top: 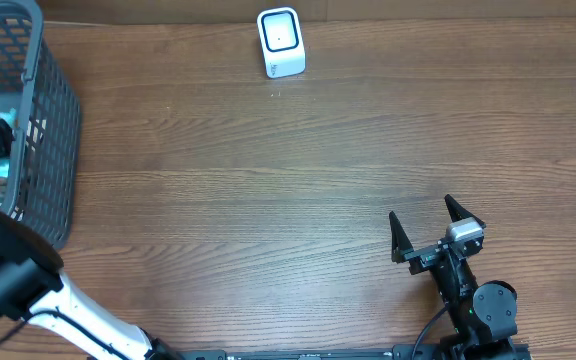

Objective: Scan the item barcode
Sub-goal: 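Grasp the mint-green and orange packages in the basket with left gripper, then lift the packages out of the basket and carry them toward center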

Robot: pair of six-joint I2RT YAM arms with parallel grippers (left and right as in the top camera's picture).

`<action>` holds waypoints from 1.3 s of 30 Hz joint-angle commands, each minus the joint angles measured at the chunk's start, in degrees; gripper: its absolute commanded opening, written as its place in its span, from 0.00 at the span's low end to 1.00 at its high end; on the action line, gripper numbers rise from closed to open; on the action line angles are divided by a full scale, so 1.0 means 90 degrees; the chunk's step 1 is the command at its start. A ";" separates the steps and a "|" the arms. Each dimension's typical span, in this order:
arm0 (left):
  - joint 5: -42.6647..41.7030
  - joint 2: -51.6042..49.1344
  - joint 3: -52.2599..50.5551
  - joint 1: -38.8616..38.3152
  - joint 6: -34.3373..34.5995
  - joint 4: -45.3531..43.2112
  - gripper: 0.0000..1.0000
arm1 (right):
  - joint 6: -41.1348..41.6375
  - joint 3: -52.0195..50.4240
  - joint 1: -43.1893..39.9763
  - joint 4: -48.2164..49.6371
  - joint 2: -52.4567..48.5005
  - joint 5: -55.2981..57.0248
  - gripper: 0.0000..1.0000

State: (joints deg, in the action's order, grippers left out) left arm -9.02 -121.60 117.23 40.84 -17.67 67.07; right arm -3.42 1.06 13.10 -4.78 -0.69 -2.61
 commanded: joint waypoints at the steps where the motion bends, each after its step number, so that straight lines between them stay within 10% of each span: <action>1: 0.0053 0.1302 0.0083 -0.0041 0.0452 -0.0155 0.56 | -0.0029 -0.0068 -0.0032 0.0015 0.0051 -0.0005 1.00; 17: -0.0335 0.4328 0.0083 -0.0398 0.1780 -0.0168 0.52 | -0.0029 -0.0068 -0.0032 0.0015 0.0051 -0.0005 1.00; 39: 0.0265 0.4675 -0.0469 -0.4172 0.2820 0.1591 0.53 | -0.0029 -0.0068 -0.0032 0.0015 0.0051 -0.0005 1.00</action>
State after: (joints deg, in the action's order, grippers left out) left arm -7.92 -79.81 114.87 7.88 4.03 81.76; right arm -3.42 1.06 13.10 -4.78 -0.69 -2.59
